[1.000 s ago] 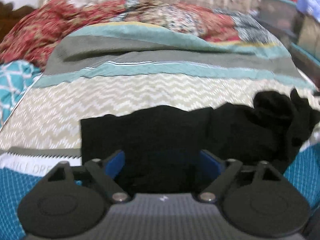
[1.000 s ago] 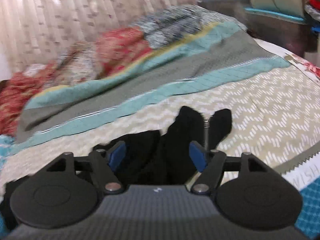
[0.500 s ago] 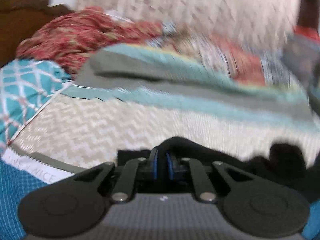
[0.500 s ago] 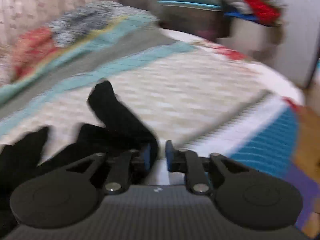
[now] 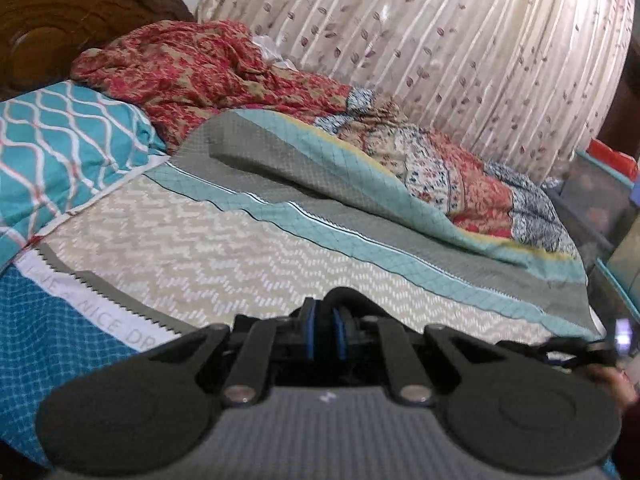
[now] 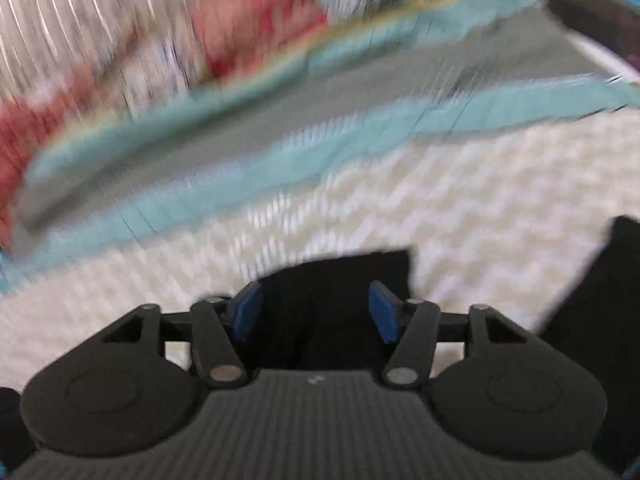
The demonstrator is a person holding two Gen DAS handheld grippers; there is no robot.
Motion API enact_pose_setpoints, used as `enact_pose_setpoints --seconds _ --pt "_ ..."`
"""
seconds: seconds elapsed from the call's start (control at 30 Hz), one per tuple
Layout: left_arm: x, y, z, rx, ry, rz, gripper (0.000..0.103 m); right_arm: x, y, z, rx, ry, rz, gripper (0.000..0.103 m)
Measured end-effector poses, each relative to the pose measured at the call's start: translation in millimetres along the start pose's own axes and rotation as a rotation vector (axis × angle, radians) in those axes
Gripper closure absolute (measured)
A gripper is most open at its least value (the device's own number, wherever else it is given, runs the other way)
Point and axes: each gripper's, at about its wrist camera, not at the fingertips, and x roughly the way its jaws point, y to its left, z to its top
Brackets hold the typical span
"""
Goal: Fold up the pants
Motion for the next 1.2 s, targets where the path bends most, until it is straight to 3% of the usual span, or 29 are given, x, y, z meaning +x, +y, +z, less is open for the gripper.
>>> enact_pose_setpoints --seconds 0.03,0.07,0.13,0.2,0.33,0.43,0.5,0.57,0.67,0.77,0.83,0.97,1.03,1.13,1.2 --pt "-4 3 2 -0.002 -0.006 0.006 0.094 20 6 1 -0.04 0.067 -0.011 0.04" --pt "-9 4 3 -0.002 -0.016 0.013 0.094 27 15 -7 -0.093 0.096 -0.027 0.057" --pt "-15 7 3 -0.001 -0.025 0.016 0.094 15 31 -17 -0.226 0.055 -0.047 0.096" --pt "-12 9 4 0.007 -0.018 0.019 0.094 -7 17 0 -0.157 0.008 0.005 0.096" --pt "1 3 5 0.005 -0.015 -0.008 0.094 -114 -30 30 0.082 -0.356 0.104 0.095" --pt "6 -4 5 0.012 -0.035 -0.029 0.094 -188 -50 27 0.068 -0.557 0.098 0.095" --pt "6 -5 2 0.014 -0.035 -0.041 0.094 -215 -64 8 0.065 -0.611 0.105 0.094" --pt "10 -5 -2 0.015 -0.012 -0.051 0.094 -211 -80 -11 0.068 -0.554 0.037 0.087" --pt "16 -6 -13 0.031 0.036 -0.073 0.094 -179 -112 -51 0.111 -0.385 -0.113 0.059" --pt "22 -8 -23 0.036 0.077 -0.075 0.094 -145 -142 -78 0.199 -0.192 -0.25 0.06" --pt "21 -8 -27 0.036 0.08 -0.062 0.094 -149 -157 -84 0.28 -0.197 -0.234 0.06" --pt "15 -6 -26 0.014 0.072 -0.063 0.094 -158 -156 -50 0.331 -0.316 -0.147 0.059" --pt "13 -8 -26 0.016 0.066 -0.059 0.094 -142 -155 -26 0.337 -0.321 -0.125 0.058" --pt "10 -11 -23 0.018 0.057 -0.059 0.094 -116 -154 -23 0.443 -0.281 -0.24 0.055" --pt "10 -10 -21 0.023 0.059 -0.055 0.094 -102 -168 -21 0.585 -0.256 -0.25 0.057"
